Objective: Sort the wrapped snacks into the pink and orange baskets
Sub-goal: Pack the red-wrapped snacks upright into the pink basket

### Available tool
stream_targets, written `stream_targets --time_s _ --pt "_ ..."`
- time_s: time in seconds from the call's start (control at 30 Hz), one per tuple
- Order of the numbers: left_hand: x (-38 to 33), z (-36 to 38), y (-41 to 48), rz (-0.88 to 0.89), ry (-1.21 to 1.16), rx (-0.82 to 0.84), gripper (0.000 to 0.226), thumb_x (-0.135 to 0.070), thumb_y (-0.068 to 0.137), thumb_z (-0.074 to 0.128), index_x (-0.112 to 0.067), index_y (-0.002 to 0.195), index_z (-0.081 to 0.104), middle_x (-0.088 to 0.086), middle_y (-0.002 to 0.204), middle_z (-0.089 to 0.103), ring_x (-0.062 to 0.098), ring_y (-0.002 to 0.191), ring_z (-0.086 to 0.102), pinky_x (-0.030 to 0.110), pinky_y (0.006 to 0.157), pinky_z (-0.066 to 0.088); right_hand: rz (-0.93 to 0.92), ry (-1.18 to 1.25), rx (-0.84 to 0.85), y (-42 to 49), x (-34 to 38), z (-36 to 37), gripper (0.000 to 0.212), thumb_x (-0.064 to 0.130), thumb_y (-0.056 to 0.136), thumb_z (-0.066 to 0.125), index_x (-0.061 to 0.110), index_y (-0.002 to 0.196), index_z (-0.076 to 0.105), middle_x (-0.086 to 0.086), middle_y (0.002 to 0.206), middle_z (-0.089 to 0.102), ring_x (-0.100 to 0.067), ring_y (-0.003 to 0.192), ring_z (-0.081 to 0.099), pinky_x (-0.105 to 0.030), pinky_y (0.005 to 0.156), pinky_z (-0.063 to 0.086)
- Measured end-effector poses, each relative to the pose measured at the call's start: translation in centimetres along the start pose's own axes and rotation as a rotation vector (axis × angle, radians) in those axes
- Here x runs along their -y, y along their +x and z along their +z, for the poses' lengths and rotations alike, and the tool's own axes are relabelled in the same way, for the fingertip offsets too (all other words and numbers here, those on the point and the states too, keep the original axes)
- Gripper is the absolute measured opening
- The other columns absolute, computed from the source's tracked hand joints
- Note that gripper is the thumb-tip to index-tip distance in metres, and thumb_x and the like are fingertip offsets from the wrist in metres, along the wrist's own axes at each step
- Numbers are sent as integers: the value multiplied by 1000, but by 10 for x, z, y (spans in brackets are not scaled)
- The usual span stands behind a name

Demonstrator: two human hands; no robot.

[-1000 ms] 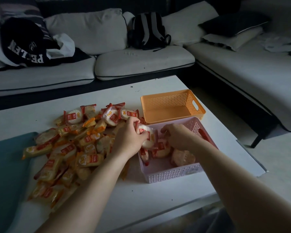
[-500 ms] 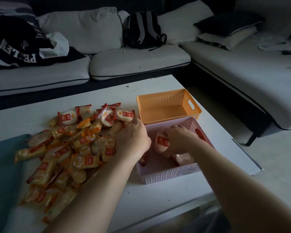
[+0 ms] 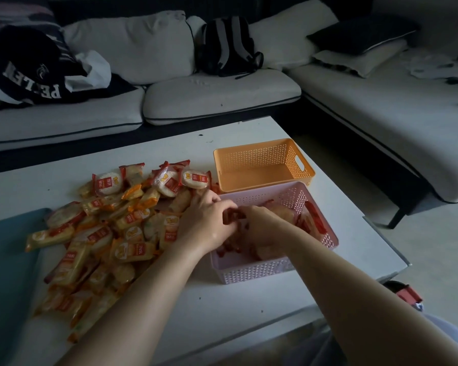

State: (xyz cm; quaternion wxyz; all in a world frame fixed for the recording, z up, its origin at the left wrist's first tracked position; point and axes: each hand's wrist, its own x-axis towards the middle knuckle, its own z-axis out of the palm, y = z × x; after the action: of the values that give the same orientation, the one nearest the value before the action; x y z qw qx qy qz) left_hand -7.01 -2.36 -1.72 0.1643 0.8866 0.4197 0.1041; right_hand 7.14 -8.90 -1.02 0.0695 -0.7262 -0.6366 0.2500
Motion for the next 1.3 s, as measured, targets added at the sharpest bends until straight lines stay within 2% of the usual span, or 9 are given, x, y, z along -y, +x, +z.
stream_targets --time_s 0.2,0.4,0.47,0.53,0.63,0.83,1.0,1.13,1.3 --pt "-2 3 3 -13 108 -13 35 -44 88 67 -34 121 67 -5 120 48 20 114 46 35 85 47 230 -115 -395 -5 -44 -21 24 16 91 66 22 114 71 2 104 71 -12 79 66 -24 63 58" --pt "-3 0 4 -17 86 0 35 -44 86 71 -34 119 67 -5 117 47 19 113 49 34 85 47 238 -387 -185 -2 -57 6 45 45 90 70 24 129 64 0 120 68 -23 107 66 -33 78 56" --pt "-2 -1 5 -13 79 6 37 -43 87 70 -33 122 66 -4 117 46 20 114 49 35 87 49 247 -344 -247 -1 -57 1 63 35 90 72 11 143 47 -10 132 61 -30 117 61 -39 90 56" --pt "-2 -1 5 -12 81 12 39 -42 89 68 -32 126 66 -4 119 45 19 115 48 35 87 50 248 -242 -295 -2 -56 -6 59 25 92 69 8 141 40 -11 120 65 -28 103 66 -33 74 58" --pt "-5 -3 6 -1 115 12 40 -47 91 66 -31 127 66 -4 122 46 20 116 45 32 86 46 257 -100 -343 -4 -56 -19 33 34 95 62 13 120 58 -2 95 68 -15 74 63 -23 49 46" --pt "-10 -2 12 63 -46 -122 29 -37 96 64 -24 122 66 -5 119 60 19 112 56 35 84 52 215 168 -432 -15 -44 -43 13 30 91 65 16 92 66 5 75 60 -12 65 56 -25 52 43" --pt "-13 -3 14 -19 -333 -209 21 -13 103 52 -27 116 62 -8 106 69 13 94 67 34 75 58 182 272 -444 -14 -22 -22 33 44 87 74 13 85 63 5 70 63 -7 57 59 -17 44 42" --pt "-8 1 15 10 -295 -83 23 -24 103 50 -41 115 62 -15 97 69 13 83 68 41 74 59 137 161 -309 -6 -17 5 17 20 83 72 5 90 68 -8 85 72 -22 75 69 -34 63 59" --pt "-5 8 11 98 27 17 30 -44 91 59 -32 115 72 -4 120 61 23 116 51 43 97 47 99 77 -167 -5 -36 -3 15 17 91 69 15 105 71 -2 97 72 -17 83 69 -30 78 60"
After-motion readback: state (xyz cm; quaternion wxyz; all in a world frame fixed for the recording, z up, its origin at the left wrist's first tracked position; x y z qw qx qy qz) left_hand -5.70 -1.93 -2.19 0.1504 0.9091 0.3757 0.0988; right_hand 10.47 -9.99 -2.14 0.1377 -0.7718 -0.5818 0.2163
